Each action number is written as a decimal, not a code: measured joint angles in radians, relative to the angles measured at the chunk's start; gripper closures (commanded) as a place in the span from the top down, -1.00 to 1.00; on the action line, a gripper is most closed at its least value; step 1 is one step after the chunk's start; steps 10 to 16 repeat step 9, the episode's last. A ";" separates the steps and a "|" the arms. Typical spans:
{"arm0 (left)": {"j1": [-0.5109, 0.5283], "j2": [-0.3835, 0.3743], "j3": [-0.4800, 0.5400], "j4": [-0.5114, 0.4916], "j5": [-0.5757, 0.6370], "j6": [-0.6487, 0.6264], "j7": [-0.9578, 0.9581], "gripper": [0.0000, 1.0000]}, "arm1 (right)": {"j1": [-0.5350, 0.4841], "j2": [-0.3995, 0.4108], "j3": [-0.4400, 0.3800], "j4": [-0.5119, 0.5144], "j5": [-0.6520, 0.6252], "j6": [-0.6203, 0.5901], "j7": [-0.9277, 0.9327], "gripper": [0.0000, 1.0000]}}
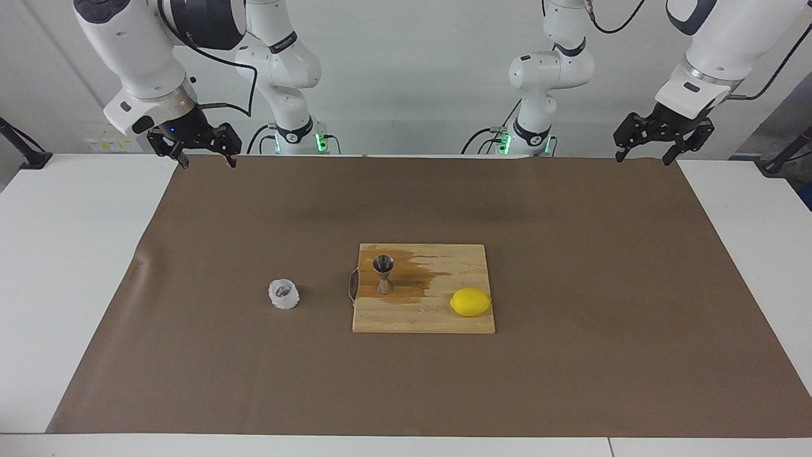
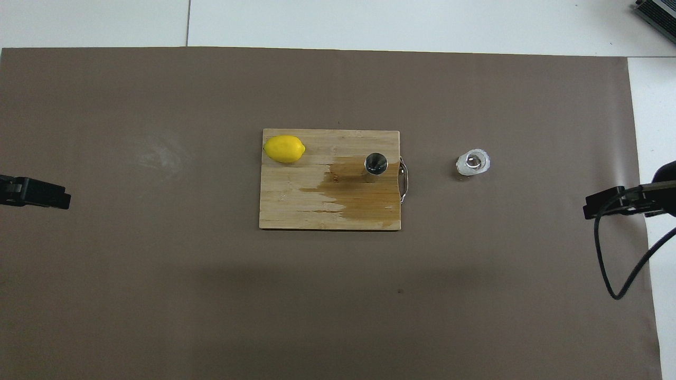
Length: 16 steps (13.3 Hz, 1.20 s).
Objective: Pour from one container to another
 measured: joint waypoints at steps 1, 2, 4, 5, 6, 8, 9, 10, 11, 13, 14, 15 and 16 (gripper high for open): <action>0.000 0.000 0.000 0.000 0.000 0.000 0.000 1.00 | 0.034 0.000 -0.050 0.002 0.005 0.000 0.015 1.00; 0.000 0.000 0.000 0.000 0.000 0.000 0.000 1.00 | 0.054 0.001 -0.088 0.009 0.008 0.000 0.017 1.00; 0.000 0.000 0.000 0.000 0.000 0.000 0.000 1.00 | 0.071 0.001 -0.120 0.024 0.009 0.001 0.017 1.00; 0.000 0.000 0.000 0.000 0.000 0.000 0.000 1.00 | 0.075 0.001 -0.122 0.028 0.010 0.004 0.017 1.00; 0.000 0.000 0.000 0.000 0.000 0.000 0.000 1.00 | 0.078 0.002 -0.122 0.030 0.012 0.010 0.017 1.00; 0.000 0.000 0.000 0.000 0.000 0.000 0.000 1.00 | 0.088 0.005 -0.124 0.030 0.012 0.023 0.018 1.00; 0.000 0.000 0.000 0.000 0.000 0.000 0.000 1.00 | 0.092 0.008 -0.125 0.031 0.012 0.023 0.018 1.00; 0.000 0.000 0.000 0.000 0.000 0.000 0.000 1.00 | 0.092 0.008 -0.125 0.031 0.012 0.023 0.018 1.00; 0.000 0.000 0.000 0.000 0.000 0.000 0.000 1.00 | 0.092 0.008 -0.125 0.031 0.012 0.023 0.018 1.00; 0.000 0.000 0.000 0.000 0.000 0.000 0.000 1.00 | 0.092 0.008 -0.125 0.031 0.012 0.023 0.018 1.00; 0.000 0.000 0.000 0.000 0.000 0.000 0.000 1.00 | 0.092 0.008 -0.125 0.031 0.012 0.023 0.018 1.00; 0.000 0.000 0.000 0.000 0.000 0.000 0.000 1.00 | 0.092 0.008 -0.125 0.031 0.012 0.023 0.018 1.00; 0.000 0.000 0.000 0.000 0.000 0.000 0.000 1.00 | 0.092 0.008 -0.125 0.031 0.012 0.023 0.018 1.00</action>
